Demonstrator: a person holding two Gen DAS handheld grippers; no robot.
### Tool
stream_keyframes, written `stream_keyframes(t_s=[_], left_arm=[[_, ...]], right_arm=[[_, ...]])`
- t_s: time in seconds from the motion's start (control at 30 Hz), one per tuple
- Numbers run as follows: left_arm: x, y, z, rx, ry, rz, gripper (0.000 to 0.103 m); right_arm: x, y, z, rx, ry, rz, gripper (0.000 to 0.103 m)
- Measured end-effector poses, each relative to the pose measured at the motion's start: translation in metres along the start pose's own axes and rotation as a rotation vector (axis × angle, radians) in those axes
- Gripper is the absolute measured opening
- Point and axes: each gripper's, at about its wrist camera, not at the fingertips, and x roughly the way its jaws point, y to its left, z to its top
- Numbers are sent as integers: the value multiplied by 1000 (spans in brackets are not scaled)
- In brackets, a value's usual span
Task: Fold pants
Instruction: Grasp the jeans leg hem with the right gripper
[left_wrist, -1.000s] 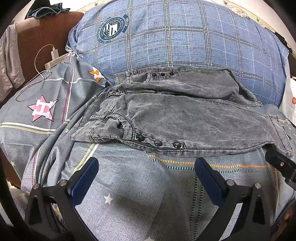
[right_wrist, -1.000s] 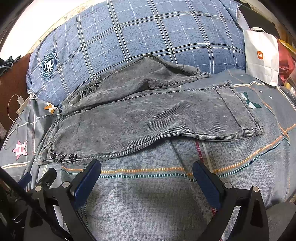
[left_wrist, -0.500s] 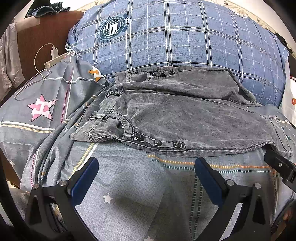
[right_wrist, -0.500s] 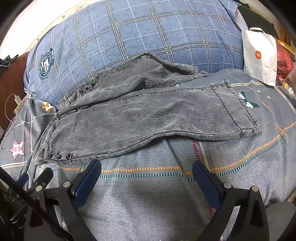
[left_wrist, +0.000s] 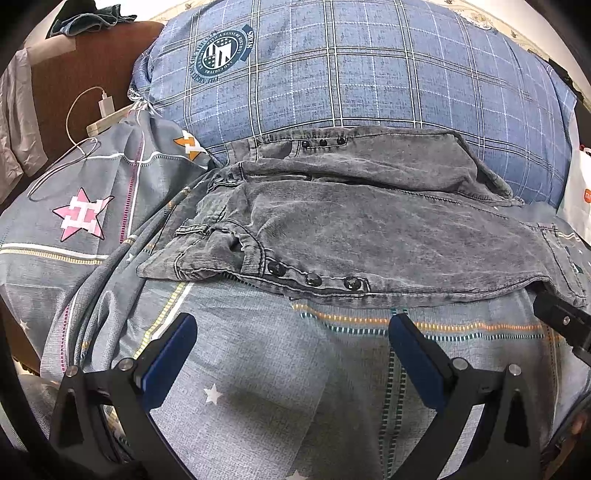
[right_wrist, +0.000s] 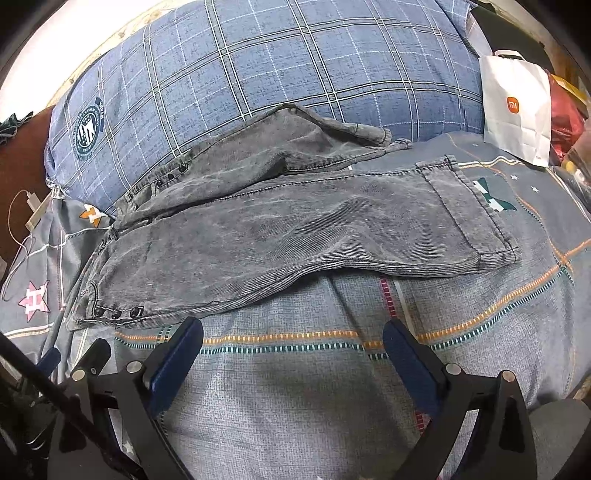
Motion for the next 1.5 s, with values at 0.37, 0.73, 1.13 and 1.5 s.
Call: stream_keyframes(t_s=[0.37,0.73,1.13,1.5], left_arm=[[-4,0,11,-3,-5,1,103],[48,-31,127,-5,108,-209,103],[116,-39,127,-30,143,-177,103],[117,-43,123,-32,147,-183,103]], right_arm=[[-3,-4,10,14,20,11,100],[43,-49,127,160,121,152,93],[225,-118,255,610,238,188,81],[245,-143,289,742,191,194,15]])
